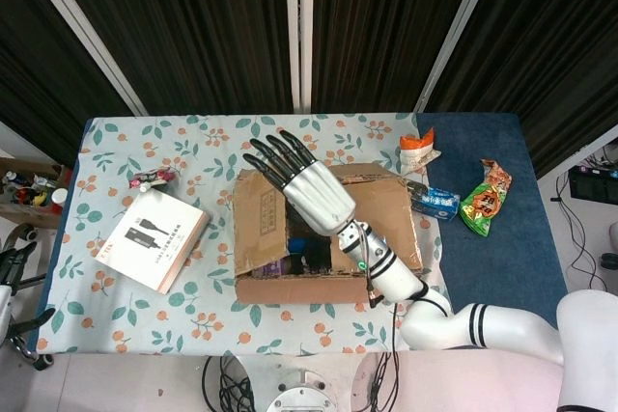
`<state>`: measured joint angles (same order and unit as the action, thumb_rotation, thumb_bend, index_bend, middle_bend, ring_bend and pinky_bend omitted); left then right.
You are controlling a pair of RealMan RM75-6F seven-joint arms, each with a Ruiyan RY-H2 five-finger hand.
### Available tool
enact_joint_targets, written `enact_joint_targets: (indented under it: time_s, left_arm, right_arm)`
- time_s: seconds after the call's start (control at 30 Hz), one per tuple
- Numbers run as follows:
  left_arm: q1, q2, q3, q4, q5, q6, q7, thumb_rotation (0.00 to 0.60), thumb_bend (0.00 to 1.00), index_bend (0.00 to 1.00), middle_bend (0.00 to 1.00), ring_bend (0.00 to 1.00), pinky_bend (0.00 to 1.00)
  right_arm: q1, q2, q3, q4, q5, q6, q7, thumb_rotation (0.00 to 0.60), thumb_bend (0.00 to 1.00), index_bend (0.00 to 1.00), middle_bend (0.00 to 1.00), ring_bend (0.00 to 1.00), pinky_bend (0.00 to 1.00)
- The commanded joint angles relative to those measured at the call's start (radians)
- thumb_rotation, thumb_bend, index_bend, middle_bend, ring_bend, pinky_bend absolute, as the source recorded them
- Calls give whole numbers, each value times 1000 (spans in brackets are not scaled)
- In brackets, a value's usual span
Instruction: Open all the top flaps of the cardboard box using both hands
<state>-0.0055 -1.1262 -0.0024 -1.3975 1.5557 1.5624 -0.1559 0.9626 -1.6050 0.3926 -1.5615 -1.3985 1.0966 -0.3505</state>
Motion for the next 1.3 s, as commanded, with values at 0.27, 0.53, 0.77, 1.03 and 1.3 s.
enact_joint_targets:
  time_s: [0.27,0.53,0.77,1.03,1.3]
  left_arm:
    - [7,17,-1,-21,2,17,6,600,0,64,144,117,209]
    - [23,32,-1,-50,-3,38,21,600,0,64,143,117,209]
    - [26,46,-7,-78,0,54,44,600,0,64,144,117,209]
    - [-18,94,-37,-134,23,39,66,600,0,64,144,117,209]
    - [-155,154,-112,-293,79,-43,164,600,0,64,143,117,209]
  right_arm:
    - [154,-170,84,89,123,-37,-99,600,176,0,0,0,0]
    - [212,-242,83,147,130,-24,-106,600,175,0,0,0,0]
    - [183,-204,52,127,134,-17,-91,600,170,0,0,0,0]
    - [47,0,22,-45,77,97,-104,600,160,0,0,0,0]
    - [-197,369,7,-250,34,234,-22,600,172,0,0,0,0]
